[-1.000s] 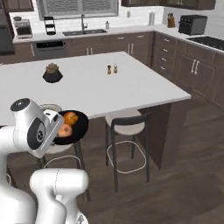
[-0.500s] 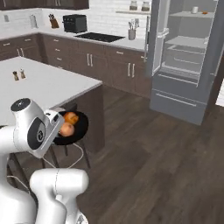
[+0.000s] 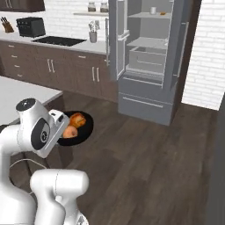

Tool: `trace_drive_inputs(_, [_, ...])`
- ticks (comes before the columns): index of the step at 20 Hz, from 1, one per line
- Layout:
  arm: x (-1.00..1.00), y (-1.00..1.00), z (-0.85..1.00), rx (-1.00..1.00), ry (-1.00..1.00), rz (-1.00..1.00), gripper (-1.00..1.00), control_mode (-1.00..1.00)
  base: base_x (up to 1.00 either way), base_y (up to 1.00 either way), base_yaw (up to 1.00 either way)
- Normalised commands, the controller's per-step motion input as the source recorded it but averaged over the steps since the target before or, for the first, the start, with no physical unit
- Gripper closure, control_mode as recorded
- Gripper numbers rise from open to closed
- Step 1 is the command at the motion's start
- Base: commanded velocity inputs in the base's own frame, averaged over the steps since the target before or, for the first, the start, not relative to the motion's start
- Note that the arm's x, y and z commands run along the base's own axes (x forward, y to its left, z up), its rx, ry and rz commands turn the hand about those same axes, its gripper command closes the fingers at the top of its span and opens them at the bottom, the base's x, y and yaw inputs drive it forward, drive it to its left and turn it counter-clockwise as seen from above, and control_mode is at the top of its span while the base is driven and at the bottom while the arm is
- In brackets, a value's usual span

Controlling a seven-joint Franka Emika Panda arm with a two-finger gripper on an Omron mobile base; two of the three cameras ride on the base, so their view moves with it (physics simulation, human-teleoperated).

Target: Pick the chicken drumstick and onion from their plates and place them in the bowl. Then put the bowl in the fridge.

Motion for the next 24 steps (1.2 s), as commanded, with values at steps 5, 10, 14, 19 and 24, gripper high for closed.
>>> trace_drive_inputs(5, [0.00,0.00,0.00,0.00,0.00,0.00,1.00,1.00,1.00,-0.38,0.05])
trace_drive_inputs(10, [0.00,0.00,0.00,0.00,0.00,0.00,1.00,1.00,1.00,-0.23,0.00])
trace_drive_inputs(14, [0.00,0.00,0.00,0.00,0.00,0.00,1.00,1.00,1.00,-0.02,0.00])
trace_drive_inputs(19, [0.00,0.00,0.00,0.00,0.00,0.00,1.00,1.00,1.00,0.04,-0.03])
trace_drive_inputs(24, [0.00,0.00,0.00,0.00,0.00,0.00,1.00,1.00,1.00,0.28,-0.12])
